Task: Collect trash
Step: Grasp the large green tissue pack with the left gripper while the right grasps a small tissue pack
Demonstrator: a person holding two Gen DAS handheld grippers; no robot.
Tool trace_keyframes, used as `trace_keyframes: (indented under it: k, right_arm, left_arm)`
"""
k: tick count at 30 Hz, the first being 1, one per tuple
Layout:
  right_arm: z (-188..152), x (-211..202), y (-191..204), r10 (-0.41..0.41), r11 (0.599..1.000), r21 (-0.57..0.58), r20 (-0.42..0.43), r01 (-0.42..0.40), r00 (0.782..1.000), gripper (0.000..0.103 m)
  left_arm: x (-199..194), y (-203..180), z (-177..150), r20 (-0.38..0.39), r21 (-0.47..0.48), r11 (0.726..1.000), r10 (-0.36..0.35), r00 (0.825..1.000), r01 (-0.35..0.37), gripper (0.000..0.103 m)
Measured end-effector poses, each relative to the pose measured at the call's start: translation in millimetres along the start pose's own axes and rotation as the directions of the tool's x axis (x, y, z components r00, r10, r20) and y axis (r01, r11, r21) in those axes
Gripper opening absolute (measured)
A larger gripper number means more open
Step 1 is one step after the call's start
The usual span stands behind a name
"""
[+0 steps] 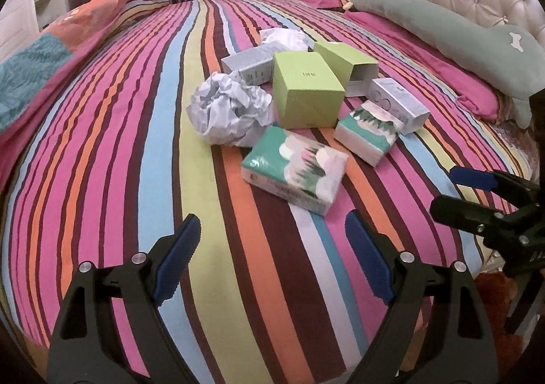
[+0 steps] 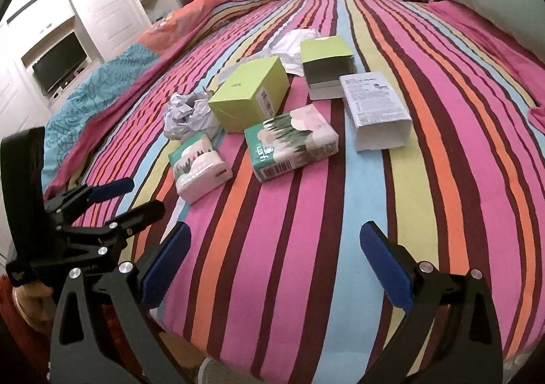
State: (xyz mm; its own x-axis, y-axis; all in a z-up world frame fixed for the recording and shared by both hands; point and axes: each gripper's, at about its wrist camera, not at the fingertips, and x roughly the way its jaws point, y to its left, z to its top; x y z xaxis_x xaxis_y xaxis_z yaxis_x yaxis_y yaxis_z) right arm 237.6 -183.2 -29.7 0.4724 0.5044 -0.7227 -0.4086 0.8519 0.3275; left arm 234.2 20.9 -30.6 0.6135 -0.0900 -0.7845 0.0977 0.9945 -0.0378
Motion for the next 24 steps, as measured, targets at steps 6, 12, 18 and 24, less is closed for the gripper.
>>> trace_keyframes:
  k: [6,12,18,24]
  right_arm:
    - [10,16,-3,0.040,0.999,-0.025,-0.038,-0.041,0.998,0.095]
    - [19,28,-3,0.083,0.994,-0.062,-0.065,-0.087,0.994,0.095]
    - [28,37,-4,0.070,0.993,-0.090,-0.076,-0.077,0.995,0.095]
    - [36,46,-6,0.059,0.991,-0.119,-0.085,-0.068,0.995,0.095]
  left_arm:
    - [12,-1,14,-0.008,0.039,0.999,-0.029,1.000,0.029,0.084]
    - [27,-2,23,-0.033,0.074,0.996,-0.041,0.999,0.043,0.084]
    - [36,-1,30,-0.041,0.079,0.994,-0.076,0.996,0.079,0.084]
    - [43,-3,37,-0.053,0.081,0.991,-0.099,0.994,0.104,0.084]
